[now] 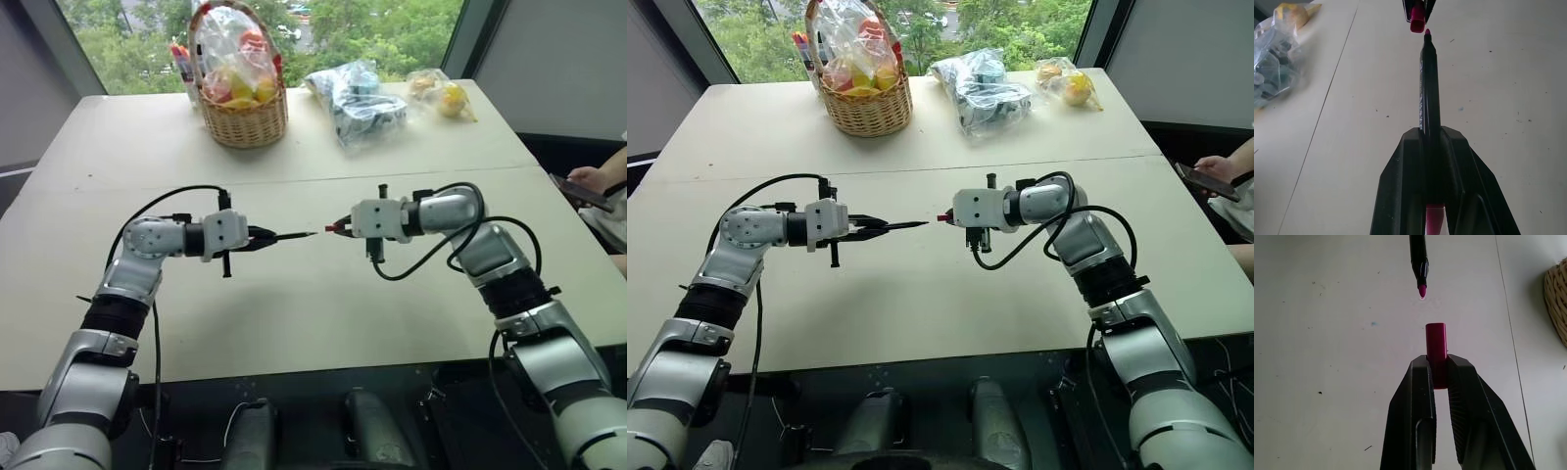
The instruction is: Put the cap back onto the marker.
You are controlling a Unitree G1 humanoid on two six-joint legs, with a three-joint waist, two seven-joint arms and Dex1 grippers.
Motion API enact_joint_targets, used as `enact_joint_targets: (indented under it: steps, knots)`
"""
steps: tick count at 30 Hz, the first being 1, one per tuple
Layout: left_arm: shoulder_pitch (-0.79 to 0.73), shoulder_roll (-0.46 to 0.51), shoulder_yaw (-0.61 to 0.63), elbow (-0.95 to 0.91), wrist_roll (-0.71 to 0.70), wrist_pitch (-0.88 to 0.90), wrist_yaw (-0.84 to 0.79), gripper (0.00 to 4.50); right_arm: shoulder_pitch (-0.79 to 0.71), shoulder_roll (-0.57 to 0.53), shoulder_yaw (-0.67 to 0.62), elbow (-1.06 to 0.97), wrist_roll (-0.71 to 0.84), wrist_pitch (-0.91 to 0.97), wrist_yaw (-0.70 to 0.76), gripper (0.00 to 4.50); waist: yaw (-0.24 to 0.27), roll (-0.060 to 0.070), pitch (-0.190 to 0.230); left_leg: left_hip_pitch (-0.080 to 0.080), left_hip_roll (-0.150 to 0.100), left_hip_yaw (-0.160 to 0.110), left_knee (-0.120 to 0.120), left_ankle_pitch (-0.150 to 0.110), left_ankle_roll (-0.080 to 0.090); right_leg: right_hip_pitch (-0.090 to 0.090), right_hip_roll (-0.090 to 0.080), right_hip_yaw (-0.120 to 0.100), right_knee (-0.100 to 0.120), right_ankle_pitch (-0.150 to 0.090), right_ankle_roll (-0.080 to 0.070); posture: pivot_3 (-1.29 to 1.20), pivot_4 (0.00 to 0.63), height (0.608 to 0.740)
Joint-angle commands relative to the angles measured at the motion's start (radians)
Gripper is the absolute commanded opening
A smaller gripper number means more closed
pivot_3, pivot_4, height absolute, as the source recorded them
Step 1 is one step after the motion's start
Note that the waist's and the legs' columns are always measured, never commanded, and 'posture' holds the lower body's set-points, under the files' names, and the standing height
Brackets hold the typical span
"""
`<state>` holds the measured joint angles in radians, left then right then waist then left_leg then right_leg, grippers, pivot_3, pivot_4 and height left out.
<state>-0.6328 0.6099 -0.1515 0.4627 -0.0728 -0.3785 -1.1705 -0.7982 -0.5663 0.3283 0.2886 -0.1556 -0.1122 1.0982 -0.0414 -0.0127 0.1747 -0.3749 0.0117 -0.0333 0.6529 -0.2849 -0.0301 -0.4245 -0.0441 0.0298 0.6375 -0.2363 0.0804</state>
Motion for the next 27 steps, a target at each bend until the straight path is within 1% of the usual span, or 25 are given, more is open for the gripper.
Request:
enact_joint_targets:
  steps: [1,14,27]
  knots:
    - [-0.006,0.017,0.013,-0.021,-0.002,-0.008,0.005,0.00,-0.018,-0.008,-0.014,-0.021,0.013,-0.009,0.007,0.08,0.000,0.000,0.000,0.000,0.000,0.000,0.000,0.000,0.000,0.000,0.000,0.000,0.000,0.000,0.000,0.00,0.150,0.740]
    - [-0.008,0.013,0.011,-0.032,-0.003,0.003,0.007,0.00,0.006,0.029,-0.005,-0.112,0.035,0.050,0.016,0.08,0.000,0.000,0.000,0.000,0.000,0.000,0.000,0.000,0.000,0.000,0.000,0.000,0.000,0.000,0.000,0.00,0.150,0.740]
    - [-0.008,0.008,0.010,-0.044,-0.004,0.012,0.012,0.00,0.012,0.053,0.011,-0.129,0.021,0.061,0.005,0.08,0.000,0.000,0.000,0.000,0.000,0.000,0.000,0.000,0.000,0.000,0.000,0.000,0.000,0.000,0.000,0.00,0.150,0.740]
